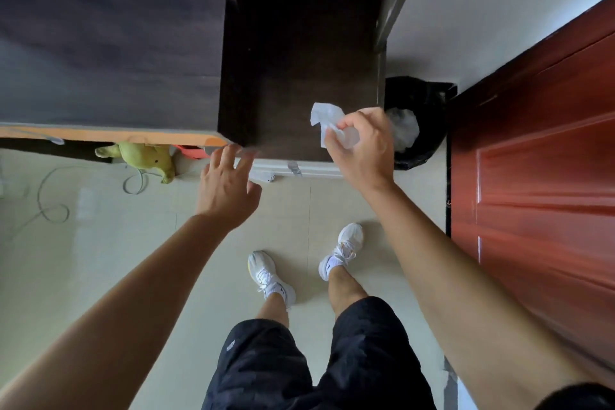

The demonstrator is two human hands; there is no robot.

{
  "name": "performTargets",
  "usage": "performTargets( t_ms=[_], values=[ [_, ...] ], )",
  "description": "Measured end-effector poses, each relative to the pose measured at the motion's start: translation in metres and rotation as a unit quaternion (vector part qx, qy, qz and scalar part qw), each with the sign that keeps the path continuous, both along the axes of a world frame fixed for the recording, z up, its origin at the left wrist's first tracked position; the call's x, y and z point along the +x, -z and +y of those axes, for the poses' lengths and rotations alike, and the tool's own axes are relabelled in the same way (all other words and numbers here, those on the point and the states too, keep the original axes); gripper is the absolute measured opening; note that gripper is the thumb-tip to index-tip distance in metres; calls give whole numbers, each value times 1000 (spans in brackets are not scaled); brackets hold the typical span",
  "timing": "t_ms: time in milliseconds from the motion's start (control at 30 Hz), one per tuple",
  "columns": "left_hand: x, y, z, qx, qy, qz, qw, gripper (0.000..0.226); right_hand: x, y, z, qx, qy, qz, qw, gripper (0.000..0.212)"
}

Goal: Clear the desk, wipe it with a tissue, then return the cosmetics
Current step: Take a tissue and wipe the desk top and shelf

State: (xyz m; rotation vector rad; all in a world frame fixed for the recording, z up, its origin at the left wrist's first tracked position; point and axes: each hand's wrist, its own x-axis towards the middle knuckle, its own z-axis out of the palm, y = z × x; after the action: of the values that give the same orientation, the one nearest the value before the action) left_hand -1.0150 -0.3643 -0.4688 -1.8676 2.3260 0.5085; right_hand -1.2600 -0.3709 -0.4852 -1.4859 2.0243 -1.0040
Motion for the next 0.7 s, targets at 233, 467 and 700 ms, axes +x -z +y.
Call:
performTargets(
  t_ms=[233, 467, 700],
  values=[
    [-27, -136, -63, -141, 26, 21, 989, 58, -30, -108, -44, -25, -40, 23, 999, 18],
    [-31, -209, -118, -230, 24, 12, 973, 66, -32, -178, -98, -59, -93, 70, 992, 19],
    [-17, -213, -166, -218, 67, -23, 973, 67, -16, -206, -130, -51, -78, 127, 988, 25]
  ],
)
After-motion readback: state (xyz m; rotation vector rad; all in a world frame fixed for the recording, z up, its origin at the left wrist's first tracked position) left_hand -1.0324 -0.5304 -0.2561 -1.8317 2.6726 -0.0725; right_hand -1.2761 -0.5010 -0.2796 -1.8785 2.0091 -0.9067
